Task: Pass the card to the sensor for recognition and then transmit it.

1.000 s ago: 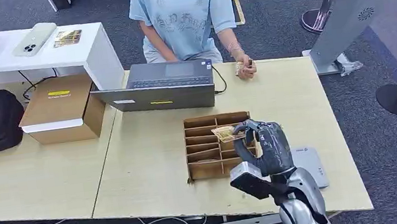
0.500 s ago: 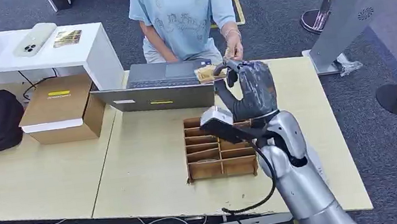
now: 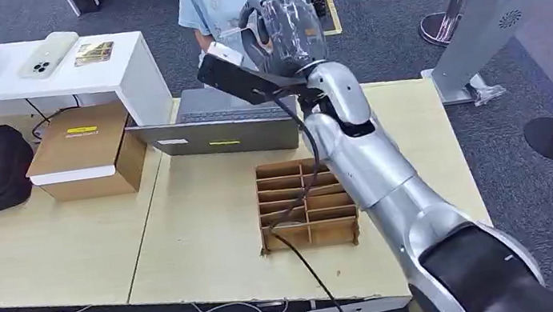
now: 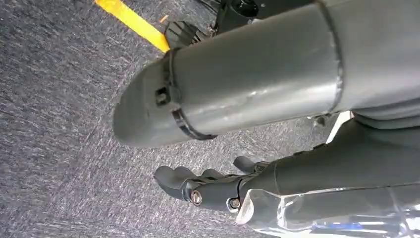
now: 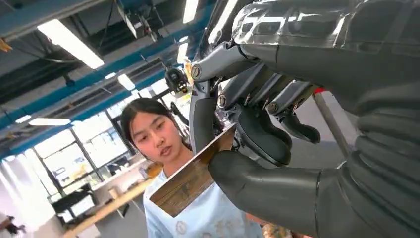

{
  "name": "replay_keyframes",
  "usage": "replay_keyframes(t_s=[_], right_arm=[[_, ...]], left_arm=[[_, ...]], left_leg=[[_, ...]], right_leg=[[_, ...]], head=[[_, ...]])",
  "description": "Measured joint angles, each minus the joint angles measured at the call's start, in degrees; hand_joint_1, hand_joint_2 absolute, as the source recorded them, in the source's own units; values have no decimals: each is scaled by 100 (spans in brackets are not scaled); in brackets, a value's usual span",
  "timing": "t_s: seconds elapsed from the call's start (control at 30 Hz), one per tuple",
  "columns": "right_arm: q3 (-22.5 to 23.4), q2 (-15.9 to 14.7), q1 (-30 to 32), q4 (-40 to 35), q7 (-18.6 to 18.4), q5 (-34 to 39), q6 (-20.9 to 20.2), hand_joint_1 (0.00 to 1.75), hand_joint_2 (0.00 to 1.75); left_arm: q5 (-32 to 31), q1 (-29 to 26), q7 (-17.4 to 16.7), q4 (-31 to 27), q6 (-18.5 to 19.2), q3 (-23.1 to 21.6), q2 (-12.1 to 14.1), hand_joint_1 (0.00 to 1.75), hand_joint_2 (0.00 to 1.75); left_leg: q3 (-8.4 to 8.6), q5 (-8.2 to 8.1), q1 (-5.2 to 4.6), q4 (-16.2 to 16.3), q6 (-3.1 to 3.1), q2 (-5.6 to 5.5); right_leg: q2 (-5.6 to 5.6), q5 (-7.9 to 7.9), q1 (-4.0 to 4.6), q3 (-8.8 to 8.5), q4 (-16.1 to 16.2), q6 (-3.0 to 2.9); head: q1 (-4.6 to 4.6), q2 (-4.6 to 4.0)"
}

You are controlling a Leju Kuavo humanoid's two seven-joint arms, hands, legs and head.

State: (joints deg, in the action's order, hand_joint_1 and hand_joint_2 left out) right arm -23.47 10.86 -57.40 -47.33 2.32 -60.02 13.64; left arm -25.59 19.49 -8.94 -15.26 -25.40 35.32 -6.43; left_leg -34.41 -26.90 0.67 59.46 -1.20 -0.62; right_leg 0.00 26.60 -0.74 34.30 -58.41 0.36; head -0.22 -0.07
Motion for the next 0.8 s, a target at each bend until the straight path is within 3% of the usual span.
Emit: replay_keyframes(t_s=[0.33, 0.6, 0.8], right_arm=[[91, 230, -865, 1515, -512, 94, 33, 175, 175], [238, 230, -1062, 2075, -820, 116, 0, 175, 175], [376, 225, -1099, 2318, -807, 179, 11, 169, 175]], left_arm=[[-273, 109, -223, 0, -85, -210, -59, 0, 0], [-402, 165, -256, 2, -123, -289, -103, 0, 0], [-476, 186, -310, 2, -162, -370, -111, 0, 0]], left_leg=[[-1, 0, -1, 5, 0, -1], [0, 0, -1, 8, 0, -1], [1, 0, -1, 7, 0, 1]], right_leg=[[-3, 0, -1, -1, 3, 1], [-1, -1, -1, 0, 3, 1], [3, -1, 0, 0, 2, 1]], head=[[0, 0], [0, 0], [0, 0]])
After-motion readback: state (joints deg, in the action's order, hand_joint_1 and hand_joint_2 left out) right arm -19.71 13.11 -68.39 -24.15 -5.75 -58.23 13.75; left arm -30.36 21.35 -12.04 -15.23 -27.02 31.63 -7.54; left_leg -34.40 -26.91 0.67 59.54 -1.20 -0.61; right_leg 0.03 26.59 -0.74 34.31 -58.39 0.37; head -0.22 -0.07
